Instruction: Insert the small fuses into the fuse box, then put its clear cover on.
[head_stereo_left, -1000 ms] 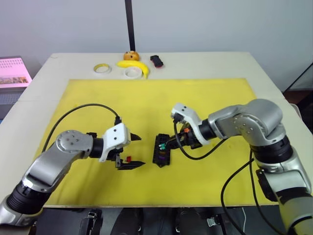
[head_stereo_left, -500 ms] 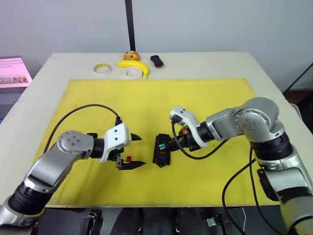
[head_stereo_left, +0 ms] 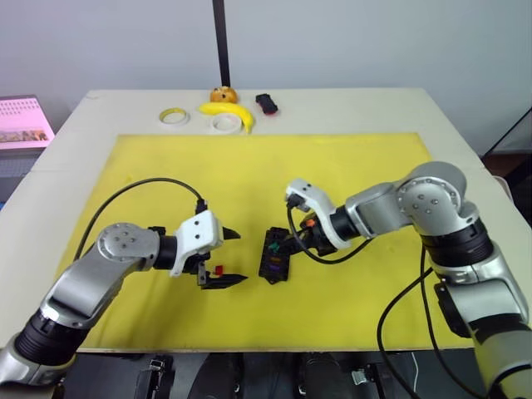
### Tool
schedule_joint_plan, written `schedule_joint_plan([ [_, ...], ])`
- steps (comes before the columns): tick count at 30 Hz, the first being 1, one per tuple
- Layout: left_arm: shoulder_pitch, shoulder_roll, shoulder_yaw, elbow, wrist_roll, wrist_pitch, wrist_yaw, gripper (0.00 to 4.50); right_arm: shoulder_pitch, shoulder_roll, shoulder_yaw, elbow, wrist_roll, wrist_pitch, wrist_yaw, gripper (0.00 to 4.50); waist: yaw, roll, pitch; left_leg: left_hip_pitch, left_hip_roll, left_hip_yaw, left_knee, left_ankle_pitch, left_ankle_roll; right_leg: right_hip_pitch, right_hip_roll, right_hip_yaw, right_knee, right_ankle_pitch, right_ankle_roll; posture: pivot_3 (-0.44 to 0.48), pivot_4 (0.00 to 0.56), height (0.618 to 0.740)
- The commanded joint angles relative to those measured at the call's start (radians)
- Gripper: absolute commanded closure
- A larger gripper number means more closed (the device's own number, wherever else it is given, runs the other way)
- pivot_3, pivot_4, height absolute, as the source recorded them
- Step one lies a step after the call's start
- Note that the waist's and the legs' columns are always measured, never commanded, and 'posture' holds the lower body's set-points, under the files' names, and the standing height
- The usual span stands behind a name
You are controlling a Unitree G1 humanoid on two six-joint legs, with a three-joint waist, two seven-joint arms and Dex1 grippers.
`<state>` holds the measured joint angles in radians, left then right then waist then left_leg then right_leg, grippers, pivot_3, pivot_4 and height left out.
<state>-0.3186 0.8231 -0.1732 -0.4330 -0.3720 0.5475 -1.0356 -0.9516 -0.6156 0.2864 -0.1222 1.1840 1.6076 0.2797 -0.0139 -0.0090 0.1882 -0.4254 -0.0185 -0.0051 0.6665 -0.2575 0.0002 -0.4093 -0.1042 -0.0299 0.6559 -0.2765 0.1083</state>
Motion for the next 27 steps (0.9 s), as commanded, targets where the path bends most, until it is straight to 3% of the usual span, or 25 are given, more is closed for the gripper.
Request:
schedule_joint_plan([
  [1, -0.002, 0.001, 0.018, -0.019, 0.006, -0.023, 0.003, 0.0, -0.042, -0.015, -0.014, -0.012, 0.028, 0.007, 0.005, 4.48, 0.0, 0.0, 0.0, 0.0, 0.0, 0.0, 0.0, 0.0, 0.0, 0.0, 0.0, 0.0, 0.0, 0.0, 0.0, 0.0, 0.15, 0.74],
  [14, -0.02, -0.001, 0.007, 0.008, 0.02, -0.043, -0.011, 0.0, -0.139, -0.103, 0.087, -0.173, -0.06, 0.007, 0.19, 4.48, 0.0, 0.0, 0.0, 0.0, 0.0, 0.0, 0.0, 0.0, 0.0, 0.0, 0.0, 0.0, 0.0, 0.0, 0.0, 0.0, 0.15, 0.74],
  [20, -0.062, -0.043, -0.029, 0.086, 0.058, -0.122, -0.032, 0.0, -0.245, -0.134, 0.236, -0.24, -0.183, -0.007, 0.283, 4.48, 0.0, 0.0, 0.0, 0.0, 0.0, 0.0, 0.0, 0.0, 0.0, 0.0, 0.0, 0.0, 0.0, 0.0, 0.0, 0.0, 0.15, 0.74],
  [27, -0.09, -0.085, -0.069, 0.197, 0.12, -0.255, -0.078, 0.0, -0.301, -0.128, 0.272, -0.232, -0.266, -0.025, 0.383, 4.48, 0.0, 0.0, 0.0, 0.0, 0.0, 0.0, 0.0, 0.0, 0.0, -0.001, 0.0, 0.0, 0.0, 0.0, 0.0, 0.0, 0.15, 0.74],
])
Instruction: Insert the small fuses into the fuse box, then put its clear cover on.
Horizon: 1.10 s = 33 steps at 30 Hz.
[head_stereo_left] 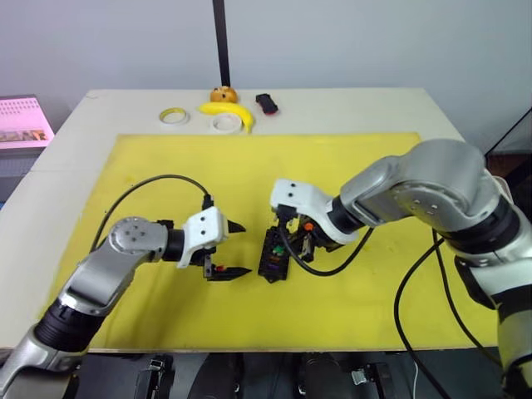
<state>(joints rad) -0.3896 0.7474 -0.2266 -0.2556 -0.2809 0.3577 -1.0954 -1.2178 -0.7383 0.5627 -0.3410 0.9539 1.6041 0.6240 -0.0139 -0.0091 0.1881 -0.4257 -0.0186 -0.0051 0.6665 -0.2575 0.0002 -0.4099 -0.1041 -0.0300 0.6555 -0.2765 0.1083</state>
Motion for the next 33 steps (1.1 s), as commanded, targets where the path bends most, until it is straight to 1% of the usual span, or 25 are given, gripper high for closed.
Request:
schedule_joint_plan([
  [1, -0.021, -0.016, -0.023, 0.032, 0.04, -0.083, -0.022, 0.0, -0.037, -0.005, 0.002, -0.014, -0.048, -0.024, 0.047, 4.48, 0.0, 0.0, 0.0, 0.0, 0.0, 0.0, 0.0, 0.0, 0.0, 0.0, 0.0, 0.0, 0.0, 0.0, 0.0, 0.0, 0.15, 0.74],
  [7, -0.026, -0.056, -0.033, 0.056, 0.058, -0.123, -0.027, 0.0, -0.038, -0.006, 0.012, -0.024, -0.1, -0.035, 0.092, 4.48, 0.0, 0.0, 0.0, 0.0, 0.0, 0.0, 0.0, 0.0, 0.0, 0.0, 0.0, 0.0, 0.0, 0.0, 0.0, 0.0, 0.15, 0.74],
  [14, -0.027, -0.071, 0.011, 0.039, 0.004, -0.117, -0.043, 0.0, -0.045, 0.014, 0.008, -0.014, -0.128, -0.002, 0.12, 4.48, 0.0, 0.0, 0.0, 0.0, 0.0, 0.0, 0.0, 0.0, 0.0, 0.0, 0.0, 0.0, 0.0, 0.0, 0.0, 0.0, 0.15, 0.74],
  [19, -0.029, -0.07, 0.016, 0.019, -0.026, -0.093, -0.064, 0.0, -0.057, 0.029, 0.039, 0.005, -0.138, 0.01, 0.114, 4.48, 0.0, 0.0, 0.0, 0.0, 0.0, 0.0, 0.0, 0.0, 0.0, 0.0, 0.0, 0.0, 0.0, 0.0, 0.0, 0.0, 0.15, 0.74],
  [25, -0.024, -0.067, -0.007, 0.044, 0.02, -0.132, -0.07, 0.0, -0.067, 0.052, 0.061, 0.041, -0.154, 0.01, 0.091, 4.48, 0.0, 0.0, 0.0, 0.0, 0.0, 0.0, 0.0, 0.0, 0.0, 0.0, 0.0, 0.0, 0.0, 0.0, 0.0, 0.0, 0.15, 0.74],
  [33, -0.032, -0.072, -0.003, 0.058, 0.035, -0.136, -0.082, 0.0, -0.07, 0.063, 0.092, 0.043, -0.184, 0.01, 0.09, 4.48, 0.0, 0.0, 0.0, 0.0, 0.0, 0.0, 0.0, 0.0, 0.0, 0.0, 0.0, 0.0, 0.0, 0.0, 0.0, 0.0, 0.15, 0.74],
])
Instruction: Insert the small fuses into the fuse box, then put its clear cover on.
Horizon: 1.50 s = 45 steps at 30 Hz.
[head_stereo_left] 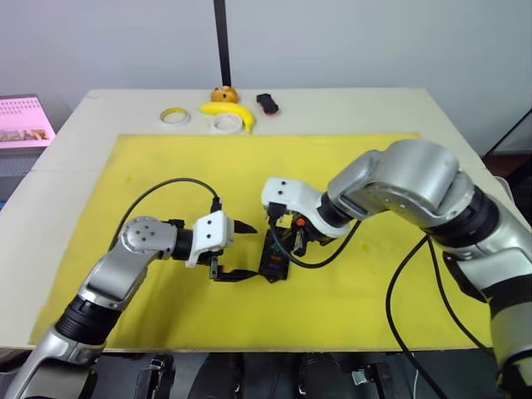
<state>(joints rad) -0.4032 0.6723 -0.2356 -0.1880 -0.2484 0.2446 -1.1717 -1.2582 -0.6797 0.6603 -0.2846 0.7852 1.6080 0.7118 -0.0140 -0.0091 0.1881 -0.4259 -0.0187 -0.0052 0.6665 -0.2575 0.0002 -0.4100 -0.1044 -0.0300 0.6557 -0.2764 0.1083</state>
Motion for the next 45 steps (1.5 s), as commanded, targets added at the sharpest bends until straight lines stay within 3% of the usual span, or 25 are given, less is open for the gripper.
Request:
schedule_joint_plan([
  [1, -0.019, 0.001, 0.006, -0.008, 0.004, -0.024, -0.005, 0.0, -0.029, 0.005, -0.002, -0.017, -0.018, 0.006, 0.004, 4.48, -0.001, 0.0, 0.0, 0.0, 0.0, 0.0, 0.0, 0.0, 0.0, 0.0, 0.0, 0.0, 0.0, 0.0, 0.0, 0.0, 0.15, 0.74],
  [28, -0.009, -0.027, 0.002, -0.044, 0.012, 0.0, 0.047, 0.0, -0.093, -0.019, 0.148, -0.043, -0.115, -0.035, 0.068, 4.48, 0.0, 0.0, 0.0, 0.0, 0.0, 0.0, 0.0, 0.0, 0.0, 0.0, 0.0, 0.0, 0.0, 0.0, 0.0, 0.0, 0.15, 0.74],
  [45, 0.017, -0.028, 0.015, -0.076, 0.012, 0.016, 0.075, 0.0, -0.131, 0.033, 0.246, -0.035, -0.167, -0.033, 0.102, 4.48, 0.0, 0.0, 0.0, 0.0, 0.0, 0.0, 0.0, 0.0, 0.0, 0.0, 0.0, 0.0, 0.0, 0.0, 0.0, 0.0, 0.15, 0.74],
])
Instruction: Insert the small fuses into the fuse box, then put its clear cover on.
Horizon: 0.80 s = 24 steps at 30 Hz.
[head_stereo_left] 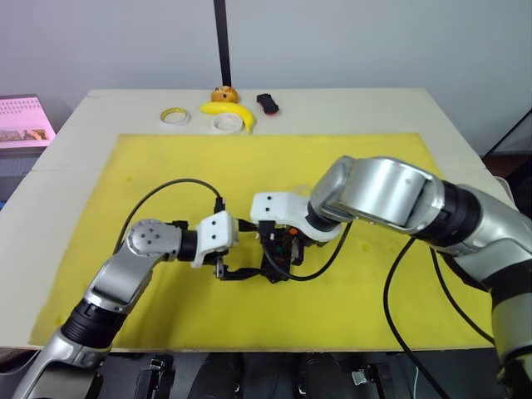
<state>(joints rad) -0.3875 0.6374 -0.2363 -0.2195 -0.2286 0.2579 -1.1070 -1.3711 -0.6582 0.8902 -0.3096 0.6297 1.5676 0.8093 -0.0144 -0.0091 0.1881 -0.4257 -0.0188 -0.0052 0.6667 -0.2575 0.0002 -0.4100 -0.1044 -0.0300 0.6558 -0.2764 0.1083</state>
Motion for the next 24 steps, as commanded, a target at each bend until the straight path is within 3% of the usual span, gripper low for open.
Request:
schedule_joint_plan([
  [1, 0.002, 0.007, 0.017, -0.046, -0.007, 0.003, 0.012, 0.0, -0.018, 0.014, 0.019, -0.01, -0.015, 0.007, 0.004, 4.48, 0.0, 0.0, 0.0, 0.0, 0.0, 0.0, 0.0, 0.0, 0.0, 0.0, 0.0, 0.0, 0.0, 0.0, 0.0, 0.0, 0.15, 0.74],
  [11, 0.009, 0.012, 0.018, -0.058, -0.009, 0.013, 0.025, 0.0, -0.029, 0.012, 0.028, -0.012, -0.04, -0.014, 0.028, 4.48, 0.0, 0.0, 0.0, 0.0, 0.0, 0.0, 0.0, 0.0, 0.0, 0.0, 0.0, 0.0, 0.0, 0.0, 0.0, 0.0, 0.15, 0.74],
  [14, 0.013, 0.017, 0.022, -0.059, -0.011, 0.014, 0.026, 0.0, -0.033, 0.009, 0.015, -0.012, -0.042, -0.02, 0.041, 3.54, 0.0, 0.0, 0.0, 0.0, 0.0, 0.0, 0.0, 0.0, 0.0, 0.0, 0.0, 0.0, 0.0, 0.0, 0.0, 0.0, 0.15, 0.74],
  [24, 0.015, 0.033, 0.04, -0.052, -0.018, 0.016, 0.021, 0.0, -0.06, -0.019, -0.035, 0.038, -0.067, -0.068, 0.09, 3.54, -0.001, 0.0, 0.0, 0.0, 0.0, 0.0, 0.0, 0.0, 0.0, 0.0, 0.0, 0.0, 0.0, 0.0, 0.0, 0.0, 0.15, 0.74],
])
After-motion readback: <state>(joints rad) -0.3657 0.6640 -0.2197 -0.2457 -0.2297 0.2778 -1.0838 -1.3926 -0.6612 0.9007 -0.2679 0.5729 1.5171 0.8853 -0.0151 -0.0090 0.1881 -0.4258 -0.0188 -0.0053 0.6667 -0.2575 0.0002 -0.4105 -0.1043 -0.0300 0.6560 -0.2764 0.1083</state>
